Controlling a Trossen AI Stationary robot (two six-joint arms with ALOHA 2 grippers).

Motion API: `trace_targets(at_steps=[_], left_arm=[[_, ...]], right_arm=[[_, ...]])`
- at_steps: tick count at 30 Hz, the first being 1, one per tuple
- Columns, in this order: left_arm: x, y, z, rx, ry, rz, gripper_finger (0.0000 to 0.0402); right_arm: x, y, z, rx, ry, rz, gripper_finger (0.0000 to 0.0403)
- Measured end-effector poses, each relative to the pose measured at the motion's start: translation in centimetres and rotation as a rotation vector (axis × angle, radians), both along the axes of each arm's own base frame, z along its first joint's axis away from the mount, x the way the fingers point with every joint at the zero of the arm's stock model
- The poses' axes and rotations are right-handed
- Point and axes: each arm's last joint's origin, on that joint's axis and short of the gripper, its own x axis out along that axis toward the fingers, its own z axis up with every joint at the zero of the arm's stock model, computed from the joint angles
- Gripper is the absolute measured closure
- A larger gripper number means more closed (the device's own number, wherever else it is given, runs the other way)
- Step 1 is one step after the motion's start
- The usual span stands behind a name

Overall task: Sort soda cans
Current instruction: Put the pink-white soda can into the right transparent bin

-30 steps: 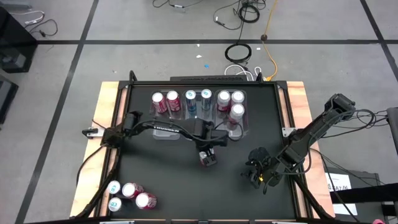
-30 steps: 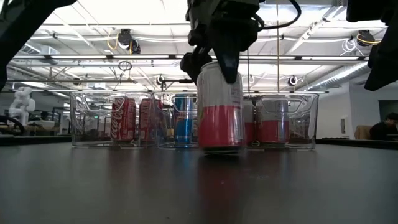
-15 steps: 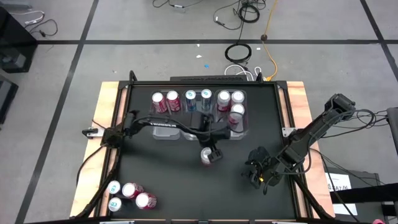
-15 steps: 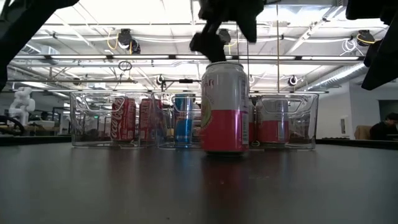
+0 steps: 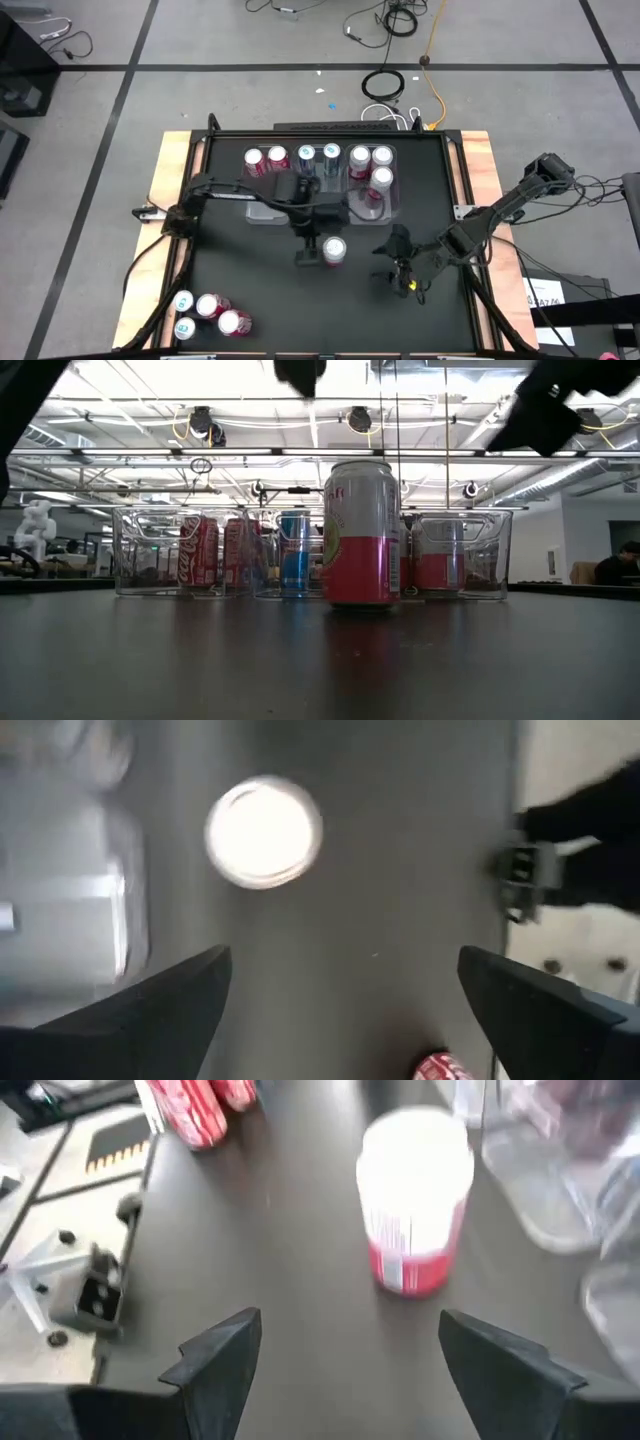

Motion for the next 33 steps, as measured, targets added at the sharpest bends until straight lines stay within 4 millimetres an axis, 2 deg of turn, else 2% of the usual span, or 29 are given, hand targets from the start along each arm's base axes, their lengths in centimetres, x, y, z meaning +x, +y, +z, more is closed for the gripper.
trace_targets(at_steps=[4, 10, 14, 17, 20, 25, 28, 33], left_arm=[[-2.2, -1.2, 2.5, 0.078, -0.081, -0.108, 0.0004], [-6.7, -1.9, 6.6, 0.237, -0.232, -0.115, 0.0004], [-9.8, -1.7, 7.2, 0.262, -0.31, -0.103, 0.0004], [-12.1, -1.1, 6.6, 0.245, -0.403, -0.086, 0.0004], [-14.9, -0.4, 4.9, 0.211, -0.472, -0.054, 0.0004], [-19.9, 0.9, 1.9, 0.143, -0.594, 0.026, 0.0004], [-22.5, 1.6, 0.3, 0.096, -0.682, 0.07, 0.0004], [-25.6, 2.4, -1.9, 0.03, -0.775, 0.124, 0.0004]], right_arm=[[1.4, -0.9, 2.2, -0.036, -0.061, -0.011, 0.0106], [4.5, -1.8, 5.6, -0.126, -0.108, -0.026, 0.0106], [7.6, -1.9, 6.6, -0.207, 0.009, -0.008, 0.0106], [10.1, -1.9, 7.2, -0.23, 0.113, -0.002, 0.0106], [12.3, -1.9, 7.4, -0.23, 0.206, 0.01, 0.0106], [15.1, -1.9, 6.3, -0.206, 0.318, 0.052, 0.0106], [15.9, -2.2, 5.2, -0.213, 0.377, 0.035, 0.0106], [16.2, -2.9, 4.0, -0.213, 0.454, -0.002, 0.0106]])
